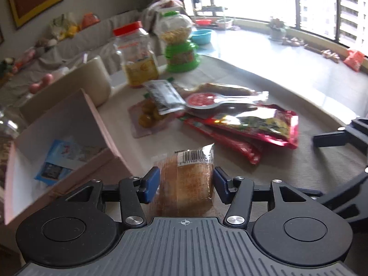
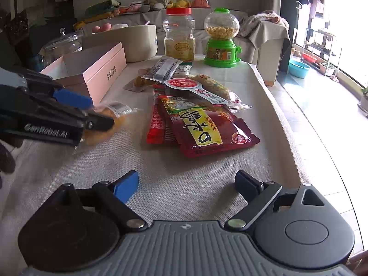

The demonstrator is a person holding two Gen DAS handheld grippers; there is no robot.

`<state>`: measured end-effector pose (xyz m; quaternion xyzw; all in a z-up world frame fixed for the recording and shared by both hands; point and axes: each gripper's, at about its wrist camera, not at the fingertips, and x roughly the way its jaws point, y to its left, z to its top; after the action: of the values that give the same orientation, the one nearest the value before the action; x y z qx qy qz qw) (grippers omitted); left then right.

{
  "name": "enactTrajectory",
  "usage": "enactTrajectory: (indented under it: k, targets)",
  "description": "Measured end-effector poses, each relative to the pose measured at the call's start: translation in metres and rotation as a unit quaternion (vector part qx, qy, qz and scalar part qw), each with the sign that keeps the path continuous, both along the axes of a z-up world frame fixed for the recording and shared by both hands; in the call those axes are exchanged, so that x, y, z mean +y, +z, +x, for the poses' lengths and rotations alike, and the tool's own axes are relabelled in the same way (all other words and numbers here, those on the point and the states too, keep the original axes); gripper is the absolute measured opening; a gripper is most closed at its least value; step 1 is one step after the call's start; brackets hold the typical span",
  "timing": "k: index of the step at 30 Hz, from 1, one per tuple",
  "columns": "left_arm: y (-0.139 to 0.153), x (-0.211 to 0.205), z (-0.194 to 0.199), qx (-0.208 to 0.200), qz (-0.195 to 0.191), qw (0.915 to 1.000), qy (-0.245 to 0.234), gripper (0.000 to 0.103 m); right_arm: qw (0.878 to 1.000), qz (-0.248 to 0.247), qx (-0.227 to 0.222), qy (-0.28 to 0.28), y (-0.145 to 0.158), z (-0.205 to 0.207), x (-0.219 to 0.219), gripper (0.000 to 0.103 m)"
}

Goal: Organize snacks
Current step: 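Grasp the plastic-wrapped bread roll with the left tool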

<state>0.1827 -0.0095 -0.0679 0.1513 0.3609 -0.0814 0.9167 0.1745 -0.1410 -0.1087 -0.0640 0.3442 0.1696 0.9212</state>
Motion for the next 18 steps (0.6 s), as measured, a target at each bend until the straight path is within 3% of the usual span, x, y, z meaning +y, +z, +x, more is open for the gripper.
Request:
enactTrajectory:
  k: [4,9,15,18]
  targets:
    - [-0.006,0.006,0.009,0.007,0.004,0.9999,0.014,0.058,1.0,-0.001,0.002,0.007,0.0,-0.001,0.001,0.096]
    - [-0.008,0.018,0.015,0.002,-0.034,0.9992,0.019,0.058,0.999,-0.002,0.015,0.028,-0.001,0.003,0.001,0.103]
    - [-0.01,0.053,0.012,0.001,-0.131,0.9901,0.05,0.062,0.999,-0.011,0.023,0.036,-0.001,0.005,0.003,0.103]
    - [-0.008,0.071,0.001,-0.006,-0.172,0.9834,0.056,0.056,0.999,-0.012,0.024,0.041,0.0,0.005,0.003,0.103]
